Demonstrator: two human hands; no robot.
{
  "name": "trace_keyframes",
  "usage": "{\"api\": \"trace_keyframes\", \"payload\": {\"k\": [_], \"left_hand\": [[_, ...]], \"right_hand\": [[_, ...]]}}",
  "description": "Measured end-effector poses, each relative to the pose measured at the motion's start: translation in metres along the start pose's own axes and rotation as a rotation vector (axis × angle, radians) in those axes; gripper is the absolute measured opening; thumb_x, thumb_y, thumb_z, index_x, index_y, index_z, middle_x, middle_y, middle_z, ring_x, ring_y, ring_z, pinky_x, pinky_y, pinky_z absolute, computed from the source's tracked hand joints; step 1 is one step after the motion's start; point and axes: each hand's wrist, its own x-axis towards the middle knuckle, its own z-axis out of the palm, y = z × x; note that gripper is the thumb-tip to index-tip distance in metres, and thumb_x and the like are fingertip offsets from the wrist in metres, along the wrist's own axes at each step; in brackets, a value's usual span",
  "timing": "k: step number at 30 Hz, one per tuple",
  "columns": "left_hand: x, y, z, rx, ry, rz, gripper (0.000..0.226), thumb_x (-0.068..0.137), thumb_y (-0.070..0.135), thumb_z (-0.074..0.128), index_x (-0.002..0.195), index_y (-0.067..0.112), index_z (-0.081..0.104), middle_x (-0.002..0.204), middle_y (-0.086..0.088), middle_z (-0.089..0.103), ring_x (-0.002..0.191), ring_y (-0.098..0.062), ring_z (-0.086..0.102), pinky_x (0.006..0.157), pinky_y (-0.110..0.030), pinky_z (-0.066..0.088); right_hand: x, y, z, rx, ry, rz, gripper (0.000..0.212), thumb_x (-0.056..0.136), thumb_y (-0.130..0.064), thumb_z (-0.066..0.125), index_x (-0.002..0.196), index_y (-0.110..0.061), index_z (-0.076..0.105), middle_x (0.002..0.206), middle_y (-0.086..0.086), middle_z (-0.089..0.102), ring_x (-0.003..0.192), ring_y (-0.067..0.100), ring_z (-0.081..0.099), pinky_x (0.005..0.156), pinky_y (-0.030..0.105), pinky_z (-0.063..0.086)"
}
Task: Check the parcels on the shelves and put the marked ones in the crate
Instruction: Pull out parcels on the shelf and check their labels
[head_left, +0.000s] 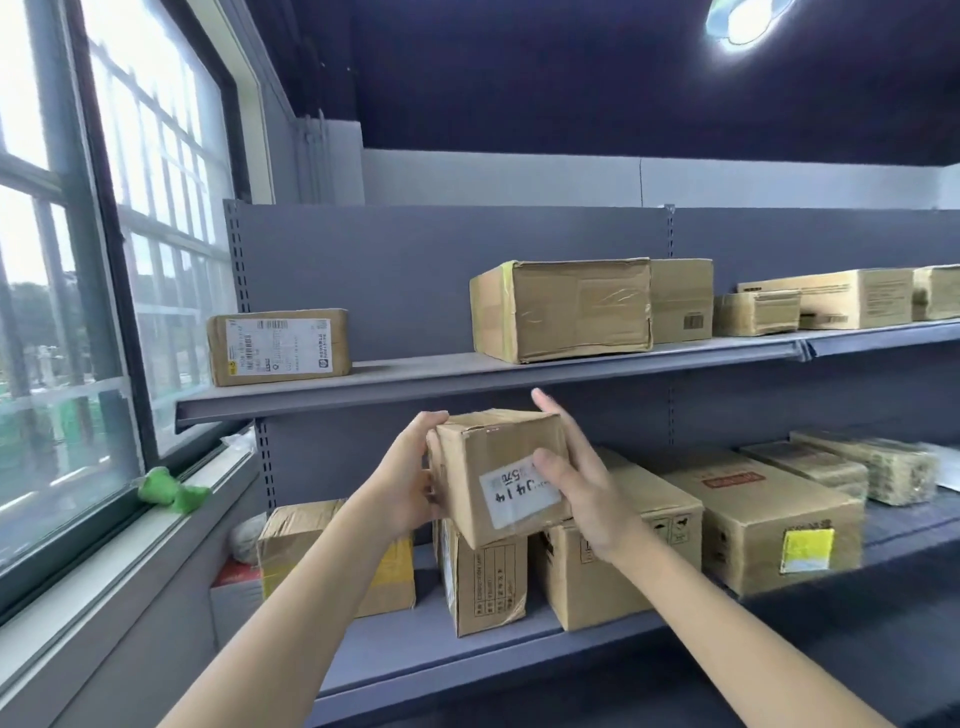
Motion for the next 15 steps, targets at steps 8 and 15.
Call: {"api": "trace_keyframes", "payload": {"k": [8, 15], "left_hand": [[-0.007, -0.016, 0.019, 0.428, -0.093, 0.391, 0.068, 0.084, 0.07, 0.017, 0.144, 0.038, 0.023, 0.147, 0.003, 0.039, 0.13, -0.016, 0.041, 0.111, -0.037, 0.031], [0.005, -0.012, -0.009, 0.919, -0.243, 0.607, 0.102, 0.052, 0.077, 0.068, 0.134, 0.063, 0.009, 0.149, 0.016, 0.018, 0.14, -0.021, 0.019, 0.108, -0.056, 0.03]], "right_hand": [[0.009, -0.006, 0.012, 0.379, 0.282, 0.291, 0.013, 0.095, -0.024, 0.045, 0.103, -0.02, 0.055, 0.089, 0.007, 0.064, 0.078, 0.017, 0.063, 0.057, 0.029, 0.049], [0.021, -0.028, -0.014, 0.415, 0.268, 0.506, 0.027, 0.096, -0.031, 0.042, 0.099, -0.013, 0.062, 0.087, 0.009, 0.066, 0.079, 0.024, 0.06, 0.071, 0.041, 0.05]]}}
